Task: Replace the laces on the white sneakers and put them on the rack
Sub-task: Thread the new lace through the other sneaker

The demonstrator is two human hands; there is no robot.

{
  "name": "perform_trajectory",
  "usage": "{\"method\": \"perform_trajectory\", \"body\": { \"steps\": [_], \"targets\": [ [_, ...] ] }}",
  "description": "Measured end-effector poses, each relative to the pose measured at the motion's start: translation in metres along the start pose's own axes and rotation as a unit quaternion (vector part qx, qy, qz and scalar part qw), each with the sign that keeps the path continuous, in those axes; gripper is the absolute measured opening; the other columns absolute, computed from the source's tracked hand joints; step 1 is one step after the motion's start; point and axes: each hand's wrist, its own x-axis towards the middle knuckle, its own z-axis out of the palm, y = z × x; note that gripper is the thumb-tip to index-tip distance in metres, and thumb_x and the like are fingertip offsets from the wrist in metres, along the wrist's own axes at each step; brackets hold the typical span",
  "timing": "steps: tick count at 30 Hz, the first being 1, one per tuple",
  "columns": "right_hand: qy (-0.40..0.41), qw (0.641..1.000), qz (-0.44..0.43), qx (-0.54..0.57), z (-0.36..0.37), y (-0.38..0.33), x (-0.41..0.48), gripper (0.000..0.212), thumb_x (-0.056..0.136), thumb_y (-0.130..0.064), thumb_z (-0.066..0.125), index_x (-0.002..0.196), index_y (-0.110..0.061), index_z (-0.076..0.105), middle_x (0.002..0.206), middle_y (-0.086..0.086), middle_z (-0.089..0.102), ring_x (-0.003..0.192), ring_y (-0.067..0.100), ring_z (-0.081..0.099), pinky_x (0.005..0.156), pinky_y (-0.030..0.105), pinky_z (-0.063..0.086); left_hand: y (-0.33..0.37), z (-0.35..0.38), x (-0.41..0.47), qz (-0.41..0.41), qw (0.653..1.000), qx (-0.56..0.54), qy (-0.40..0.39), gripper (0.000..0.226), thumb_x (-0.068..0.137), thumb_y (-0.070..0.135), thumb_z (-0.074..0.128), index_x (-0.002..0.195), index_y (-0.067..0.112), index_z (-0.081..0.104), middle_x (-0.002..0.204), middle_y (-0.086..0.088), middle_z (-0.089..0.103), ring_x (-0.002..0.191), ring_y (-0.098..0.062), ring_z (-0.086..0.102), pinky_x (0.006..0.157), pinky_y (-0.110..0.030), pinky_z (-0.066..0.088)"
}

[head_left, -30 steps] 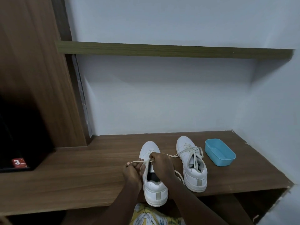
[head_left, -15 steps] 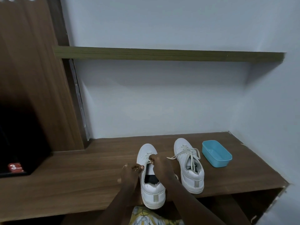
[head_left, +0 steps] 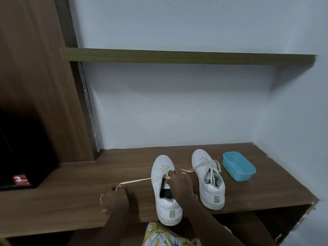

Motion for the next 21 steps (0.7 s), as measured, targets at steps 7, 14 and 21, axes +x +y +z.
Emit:
{"method": "perform_trajectory", "body": {
  "steps": [7,14,21],
  "targets": [
    [-0.02,0.999,0.04,0.016,-0.009,-0.001,-0.004,0.031,0.076,-0.041,0.074,0.097,-0.019,0.067,0.093,0.003,0.067,0.086,0.022,0.066,0.074,0.032,0.049,0.042,0.015,-0.048,0.204,0.969,0.102,-0.091,0.034,0.094,0.043,0.044,0.125,0.035,0.057,0.136,0.004,0.051,0.132,-0.023,0.034,0.108,-0.049,0.019],
    [-0.04,0.993,0.098,0.051,0.002,0.007,-0.007,0.04,0.094,-0.045,0.048,0.124,-0.018,0.05,0.127,0.0,0.054,0.119,0.021,0.052,0.101,0.036,0.034,0.048,0.042,-0.055,0.269,0.946,0.086,-0.158,0.025,0.091,0.048,0.048,0.1,0.042,0.07,0.107,0.008,0.07,0.117,-0.02,0.048,0.103,-0.044,0.031],
    [-0.057,0.972,0.169,0.156,0.011,0.01,-0.005,0.055,0.086,-0.052,0.058,0.127,-0.017,0.048,0.127,0.002,0.054,0.119,0.023,0.051,0.095,0.035,0.045,0.057,0.019,-0.067,0.236,0.96,0.095,-0.12,0.015,0.093,0.034,0.053,0.094,0.038,0.067,0.1,0.011,0.065,0.119,-0.015,0.037,0.102,-0.041,0.022]
  ]
}}
